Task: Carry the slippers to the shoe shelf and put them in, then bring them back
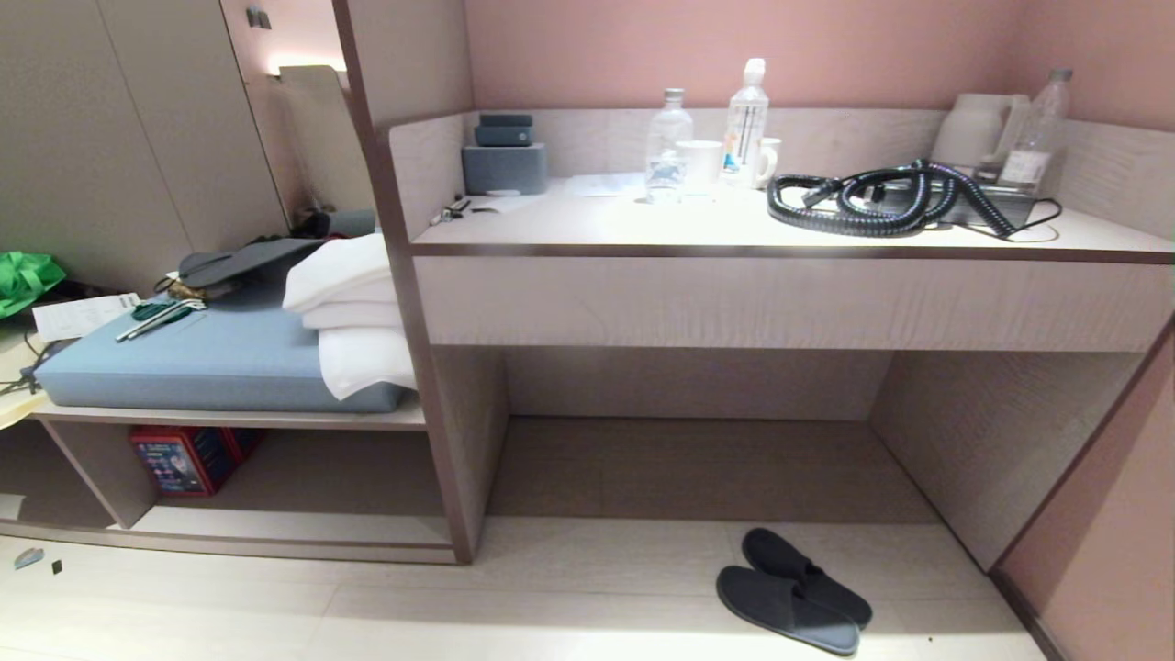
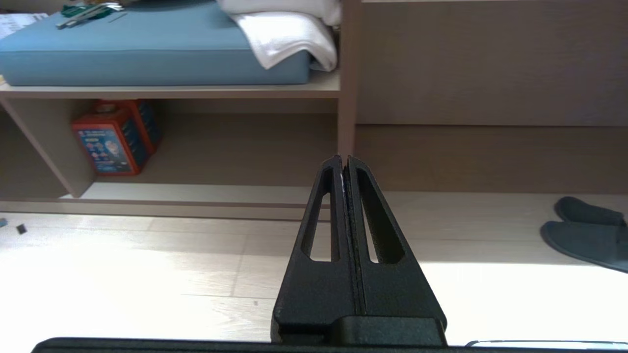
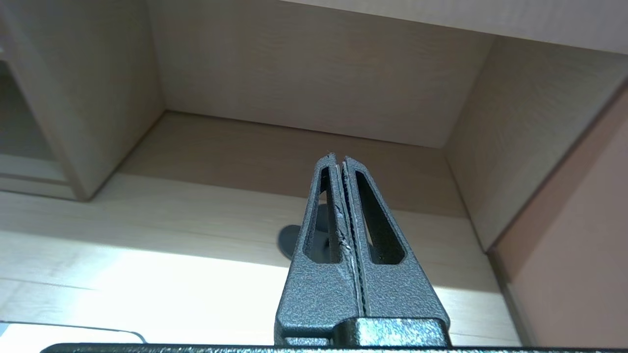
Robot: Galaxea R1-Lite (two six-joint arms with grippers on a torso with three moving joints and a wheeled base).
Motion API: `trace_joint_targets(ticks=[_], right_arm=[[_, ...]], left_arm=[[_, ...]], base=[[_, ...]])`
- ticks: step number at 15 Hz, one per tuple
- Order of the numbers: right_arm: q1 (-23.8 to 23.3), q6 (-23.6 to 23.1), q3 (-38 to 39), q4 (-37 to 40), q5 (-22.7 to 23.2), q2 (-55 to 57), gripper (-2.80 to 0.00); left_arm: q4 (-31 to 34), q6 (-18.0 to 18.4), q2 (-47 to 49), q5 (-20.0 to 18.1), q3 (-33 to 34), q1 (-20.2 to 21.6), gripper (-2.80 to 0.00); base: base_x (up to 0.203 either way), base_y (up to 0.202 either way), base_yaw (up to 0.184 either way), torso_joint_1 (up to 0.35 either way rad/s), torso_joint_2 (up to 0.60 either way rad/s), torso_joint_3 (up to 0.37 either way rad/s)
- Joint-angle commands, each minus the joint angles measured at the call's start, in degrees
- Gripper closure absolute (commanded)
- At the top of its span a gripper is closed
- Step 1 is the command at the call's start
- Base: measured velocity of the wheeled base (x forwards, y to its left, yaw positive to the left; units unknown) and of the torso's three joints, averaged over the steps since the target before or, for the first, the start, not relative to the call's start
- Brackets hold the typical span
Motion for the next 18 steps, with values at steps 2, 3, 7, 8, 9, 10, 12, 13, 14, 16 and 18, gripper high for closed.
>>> trace_joint_targets(ticks=[2,3,7,8,9,10,12,13,14,16,18], right_arm=[[0.0,-0.07,0.0,-0.01,0.02,0.07,0.0],[0.0,-0.07,0.0,-0.01,0.02,0.07,0.0],[0.0,-0.24,0.0,-0.01,0.02,0.07,0.0],[0.0,-0.24,0.0,-0.01,0.03,0.07,0.0],[0.0,-0.24,0.0,-0.01,0.02,0.07,0.0],[0.0,-0.24,0.0,-0.01,0.02,0.07,0.0],[0.0,-0.24,0.0,-0.01,0.02,0.07,0.0],[0.0,-0.24,0.0,-0.01,0.02,0.07,0.0],[0.0,-0.24,0.0,-0.01,0.07,0.07,0.0],[0.0,-0.16,0.0,-0.01,0.02,0.07,0.0],[0.0,-0.16,0.0,-0.01,0.02,0.07,0.0]], left_arm=[[0.0,-0.04,0.01,0.0,0.0,-0.01,0.0],[0.0,-0.04,-0.01,0.0,0.0,-0.01,0.0],[0.0,-0.04,0.03,0.0,0.0,-0.01,0.0],[0.0,-0.04,0.01,0.0,0.0,-0.01,0.0],[0.0,-0.04,-0.01,0.0,0.0,-0.01,0.0],[0.0,-0.04,0.0,0.0,0.0,-0.01,0.0],[0.0,-0.04,0.01,0.0,0.0,-0.01,0.0],[0.0,-0.04,0.07,0.0,0.0,0.03,0.0],[0.0,-0.04,-0.01,0.0,0.0,-0.01,0.0],[0.0,-0.04,0.07,0.0,0.0,-0.01,0.0],[0.0,-0.04,0.07,0.0,0.0,-0.01,0.0]], base=[[0.0,0.196,-0.002,0.005,0.0,0.0],[0.0,0.196,-0.002,-0.002,0.0,0.002],[0.0,0.196,0.002,0.002,0.0,0.0],[0.0,0.195,0.001,0.002,0.0,0.002],[0.0,0.196,-0.002,0.004,0.0,0.004],[0.0,0.194,0.0,0.002,0.01,0.006],[0.0,0.196,-0.003,0.003,0.0,0.005],[0.0,0.196,-0.001,0.0,0.0,0.002],[0.0,0.193,-0.002,0.002,0.0,0.005],[0.0,0.191,-0.004,0.005,0.0,0.002],[0.0,0.195,-0.003,0.002,0.0,0.0]])
